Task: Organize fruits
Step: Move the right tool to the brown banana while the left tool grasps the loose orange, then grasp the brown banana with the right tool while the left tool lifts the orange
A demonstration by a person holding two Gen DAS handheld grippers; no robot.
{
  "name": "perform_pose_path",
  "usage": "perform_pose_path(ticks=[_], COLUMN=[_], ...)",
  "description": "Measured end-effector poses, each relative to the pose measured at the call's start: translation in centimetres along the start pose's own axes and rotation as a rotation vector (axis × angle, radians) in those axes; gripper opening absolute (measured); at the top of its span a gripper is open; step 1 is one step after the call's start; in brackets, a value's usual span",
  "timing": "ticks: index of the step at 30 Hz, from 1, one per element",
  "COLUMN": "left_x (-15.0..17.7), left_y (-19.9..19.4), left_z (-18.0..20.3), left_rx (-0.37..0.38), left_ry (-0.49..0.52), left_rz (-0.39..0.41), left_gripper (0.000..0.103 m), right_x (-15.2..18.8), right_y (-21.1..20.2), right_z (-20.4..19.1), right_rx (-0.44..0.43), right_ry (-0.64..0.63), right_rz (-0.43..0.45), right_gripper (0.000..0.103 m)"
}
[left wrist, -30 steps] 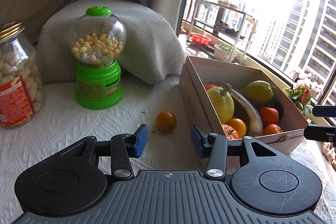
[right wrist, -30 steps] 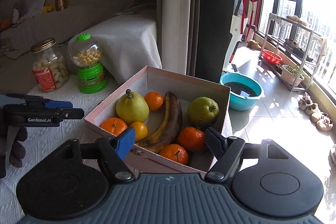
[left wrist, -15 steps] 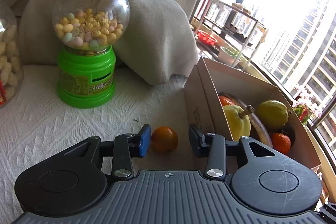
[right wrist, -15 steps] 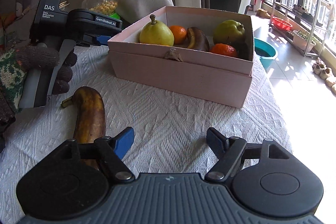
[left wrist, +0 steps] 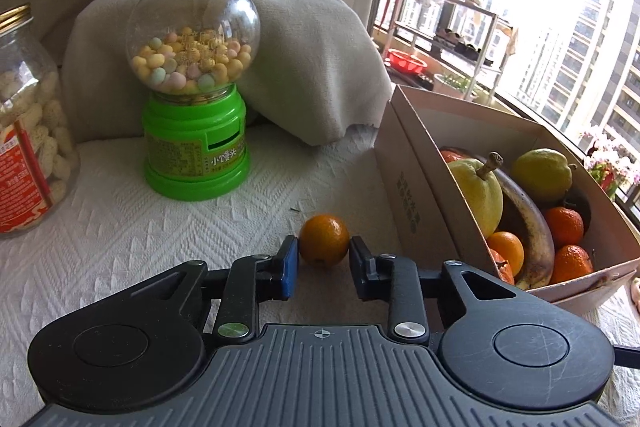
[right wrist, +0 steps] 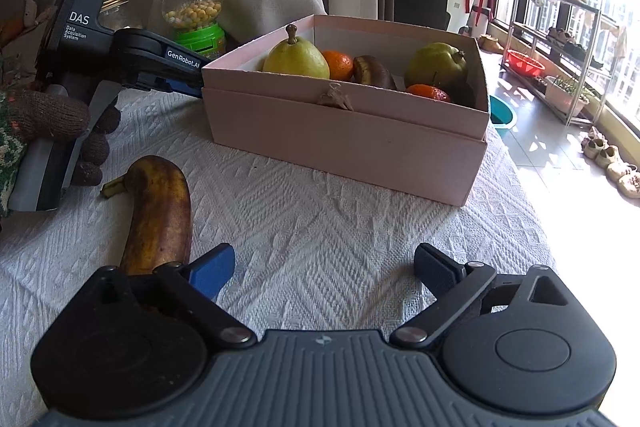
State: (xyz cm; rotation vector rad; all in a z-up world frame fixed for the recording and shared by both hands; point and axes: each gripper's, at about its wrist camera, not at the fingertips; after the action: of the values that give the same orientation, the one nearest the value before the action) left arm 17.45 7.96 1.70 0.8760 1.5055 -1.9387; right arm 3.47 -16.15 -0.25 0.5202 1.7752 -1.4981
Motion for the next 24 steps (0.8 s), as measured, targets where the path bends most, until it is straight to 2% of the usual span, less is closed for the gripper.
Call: perform_pose_path(ticks=[8, 13, 18, 21, 22, 24], left_x=[4.0, 7.3, 9.9, 10.6, 10.6, 10.6], left_y=[-8.3, -12.9, -14.3, -14.1, -14.1, -14.0], left_z=[-0.6, -1.0, -0.3, 0.2, 0.3, 0.4], left_rx=[0.079, 0.051, 0.039, 0.033, 0.036, 0.041], left_ry=[0.016, 0.053, 0.079, 0.074, 0.068, 0.066], left_rz=[-0.017, -0.098, -0.158, -0.151, -0.15, -0.15], left_gripper=[0.032, 0.032, 0.032, 0.032, 0.032, 0.032], right_x=[-0.1, -0.3, -0.8, -1.5, -1.8, -2.5], right_y=[0.2, 0.5, 0.6, 0.7, 0.5, -0.1], right_z=[-0.2, -0.3, -0.1, -0.1, -0.1, -0.4], right_rx=[-0.007, -0.019, -0.042, -0.078, -0.095, -0.127], right_ry=[-0.008, -0.027, -0.046, -0.066, -0.048, -0.016], right_rz=[-0.007, -0.024, -0.05, -0.082, -0.076, -0.049], right_gripper=[0.1, 0.103, 0.103, 0.102, 0.095, 0.089])
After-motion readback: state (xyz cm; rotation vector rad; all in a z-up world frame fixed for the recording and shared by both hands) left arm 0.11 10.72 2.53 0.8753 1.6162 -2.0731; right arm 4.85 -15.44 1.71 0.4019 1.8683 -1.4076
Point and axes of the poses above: each gripper's, at about its wrist camera, not at the fingertips, and y roughly the way its jaws point, z to its right, x to its underside
